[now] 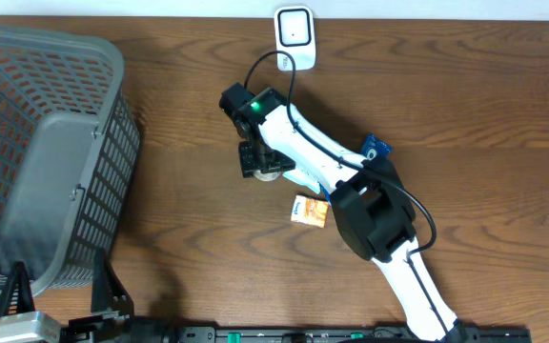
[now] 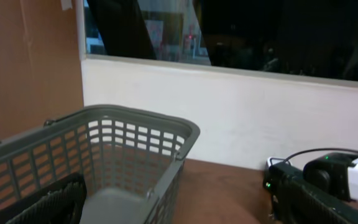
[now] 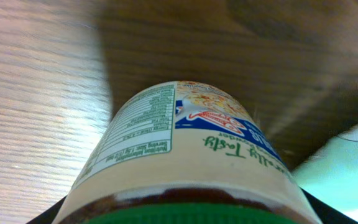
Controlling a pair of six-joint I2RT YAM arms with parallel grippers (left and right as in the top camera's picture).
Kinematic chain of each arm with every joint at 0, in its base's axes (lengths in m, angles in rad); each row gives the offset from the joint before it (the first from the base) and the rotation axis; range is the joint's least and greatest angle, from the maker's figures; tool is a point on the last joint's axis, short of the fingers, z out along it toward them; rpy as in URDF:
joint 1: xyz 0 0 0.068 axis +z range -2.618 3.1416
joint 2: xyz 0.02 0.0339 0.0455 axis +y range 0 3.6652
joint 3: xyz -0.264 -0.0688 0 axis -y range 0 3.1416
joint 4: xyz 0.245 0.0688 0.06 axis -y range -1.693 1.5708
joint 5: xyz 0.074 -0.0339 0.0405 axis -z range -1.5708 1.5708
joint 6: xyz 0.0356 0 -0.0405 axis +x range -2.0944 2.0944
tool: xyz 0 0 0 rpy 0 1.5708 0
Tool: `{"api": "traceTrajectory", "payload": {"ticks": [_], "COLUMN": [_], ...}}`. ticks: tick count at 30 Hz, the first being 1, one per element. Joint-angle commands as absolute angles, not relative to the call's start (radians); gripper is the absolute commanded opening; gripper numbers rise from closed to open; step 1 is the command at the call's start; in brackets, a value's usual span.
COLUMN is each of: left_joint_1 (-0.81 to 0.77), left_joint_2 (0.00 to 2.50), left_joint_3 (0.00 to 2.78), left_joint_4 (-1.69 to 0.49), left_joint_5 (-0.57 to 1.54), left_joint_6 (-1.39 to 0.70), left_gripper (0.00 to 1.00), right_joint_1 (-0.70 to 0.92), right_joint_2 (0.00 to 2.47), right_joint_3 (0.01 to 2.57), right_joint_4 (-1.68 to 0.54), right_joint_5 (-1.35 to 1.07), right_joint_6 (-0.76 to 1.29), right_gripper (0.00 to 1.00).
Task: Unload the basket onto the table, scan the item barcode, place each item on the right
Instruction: 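Lift the jar and carry it toward the white scanner, then hold the jar in front of the white scanner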
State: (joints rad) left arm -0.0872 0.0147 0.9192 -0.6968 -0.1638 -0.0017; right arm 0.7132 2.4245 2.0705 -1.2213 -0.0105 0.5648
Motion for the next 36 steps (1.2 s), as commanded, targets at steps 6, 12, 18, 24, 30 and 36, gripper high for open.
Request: {"api": "traceTrajectory", "payload": {"ticks": [6,12,18,24,30,36], "left_joint_1": [-0.091,-0.091,-0.091,-0.091,-0.091,-0.091], "left_joint_2": [0.003,0.004,0.004,0.004,0.004,0.004], "left_joint_3": [0.915,0.843,0.635,0.474,0.374,0.307], "left_joint_4": [-0.806,-0.798,-0.650,-0.514,-0.461,-0.458], "left_joint_5": [-0.170,-0.170,-0.170,-0.170,-0.170,-0.170], "left_joint_6": [0.007,0.007,0.003,-0.020,-0.088,-0.088], "left_gripper": [0.98,0.98,0.98,0.98,0.98,0.98], "right_joint_1": [0.691,0.688,0.687,0.681,0.662,0.661], "right_joint_2": [2.445,2.445,2.442,2.442,2.442,2.442], "right_joint_3": [2.342,2.506,2.517,2.517,2.517,2.517], "right_joint_4": [-1.502,-1.687,-1.699,-1.699,-1.699,-1.699], "right_joint_5": [-0.010,-0.069,-0.297,-0.381,-0.448,-0.514], "right_joint_6": [0.553,0.552,0.479,0.501,0.690,0.855], "right_gripper": [0.52,0.50,0.50,0.51,0.50,0.52]}}
